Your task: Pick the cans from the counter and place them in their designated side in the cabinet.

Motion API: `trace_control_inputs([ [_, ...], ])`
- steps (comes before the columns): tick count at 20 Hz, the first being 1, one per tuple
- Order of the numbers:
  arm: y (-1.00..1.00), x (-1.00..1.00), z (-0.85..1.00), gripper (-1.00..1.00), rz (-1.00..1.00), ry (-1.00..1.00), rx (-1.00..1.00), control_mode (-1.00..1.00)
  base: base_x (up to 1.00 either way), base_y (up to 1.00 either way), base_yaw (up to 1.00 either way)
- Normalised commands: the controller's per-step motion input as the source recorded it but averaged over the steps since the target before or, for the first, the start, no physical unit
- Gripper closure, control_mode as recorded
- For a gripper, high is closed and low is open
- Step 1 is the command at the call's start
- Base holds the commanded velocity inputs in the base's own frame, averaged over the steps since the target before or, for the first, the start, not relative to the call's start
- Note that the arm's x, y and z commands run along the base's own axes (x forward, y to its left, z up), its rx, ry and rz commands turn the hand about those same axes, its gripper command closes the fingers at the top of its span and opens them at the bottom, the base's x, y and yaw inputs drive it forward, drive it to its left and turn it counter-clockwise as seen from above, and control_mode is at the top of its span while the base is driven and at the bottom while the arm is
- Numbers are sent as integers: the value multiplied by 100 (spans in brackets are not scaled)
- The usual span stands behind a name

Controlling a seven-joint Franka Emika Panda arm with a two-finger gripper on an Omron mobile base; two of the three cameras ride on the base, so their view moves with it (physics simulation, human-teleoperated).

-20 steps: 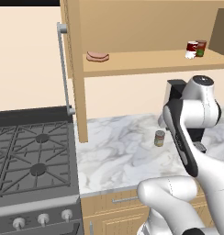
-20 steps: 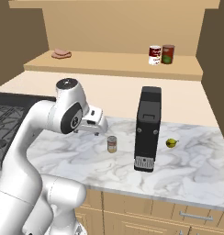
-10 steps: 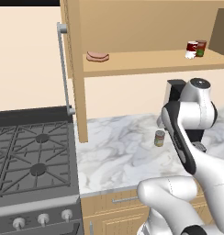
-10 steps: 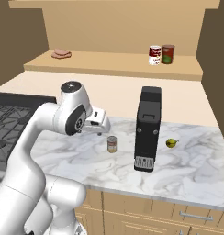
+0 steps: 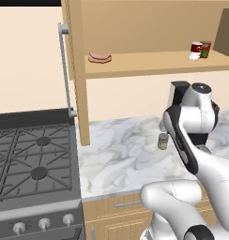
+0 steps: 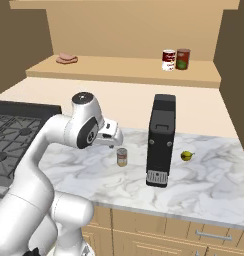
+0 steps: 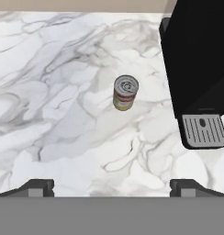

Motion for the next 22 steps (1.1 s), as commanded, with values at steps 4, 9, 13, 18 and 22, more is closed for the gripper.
trace_control_inputs([
  [4,-2,19,-17,-100,1,0,0,-100,0,0,0],
  [9,-1,19,-17,-100,0,0,0,-100,0,0,0],
  [13,-6,15,-18,-100,0,0,0,-100,0,0,0],
  [18,-10,17,-18,-100,0,0,0,-100,0,0,0],
  [22,-8,18,-18,-100,0,0,0,-100,0,0,0],
])
